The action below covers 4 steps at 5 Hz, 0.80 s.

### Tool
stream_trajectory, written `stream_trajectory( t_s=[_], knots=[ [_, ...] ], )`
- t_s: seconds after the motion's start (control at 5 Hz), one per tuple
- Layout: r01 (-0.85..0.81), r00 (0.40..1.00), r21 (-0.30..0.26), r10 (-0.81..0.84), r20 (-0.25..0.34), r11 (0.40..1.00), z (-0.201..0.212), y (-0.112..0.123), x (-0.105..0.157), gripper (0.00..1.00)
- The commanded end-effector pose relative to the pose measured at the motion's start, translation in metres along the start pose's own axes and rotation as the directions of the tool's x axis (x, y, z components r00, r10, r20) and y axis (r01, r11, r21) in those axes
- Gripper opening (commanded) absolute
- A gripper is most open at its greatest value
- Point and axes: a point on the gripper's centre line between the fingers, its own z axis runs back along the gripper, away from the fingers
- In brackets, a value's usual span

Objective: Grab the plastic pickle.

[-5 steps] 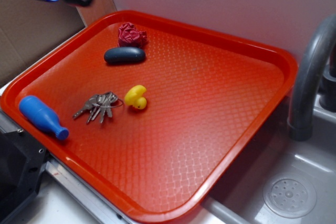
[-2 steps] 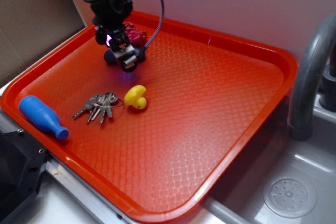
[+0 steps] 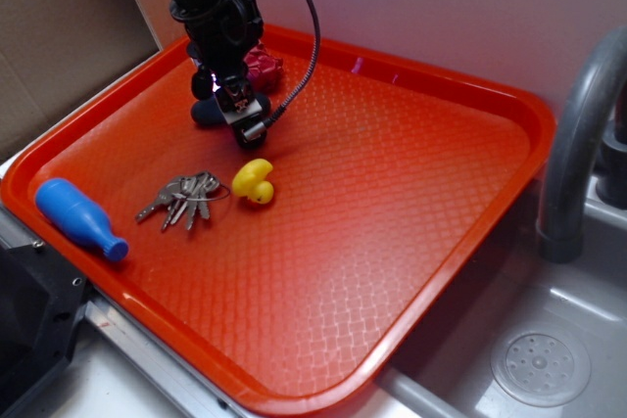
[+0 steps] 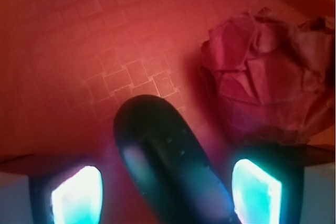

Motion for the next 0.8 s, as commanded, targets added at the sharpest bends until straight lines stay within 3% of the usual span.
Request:
stream_trajectory(
  t_s=[0.0,0.2,0.6],
  knots=[
    [0.028,1.000,0.029,-0.028,-0.008,0.999,-0.010,-0.011,0.007,1.00],
    [0.041,0.999,0.052,-0.039,-0.034,0.998,-0.018,-0.016,0.006,0.00],
    [-0.053,0.998,0.017,0.053,-0.017,0.998,-0.005,-0.005,0.005,0.00]
  ],
)
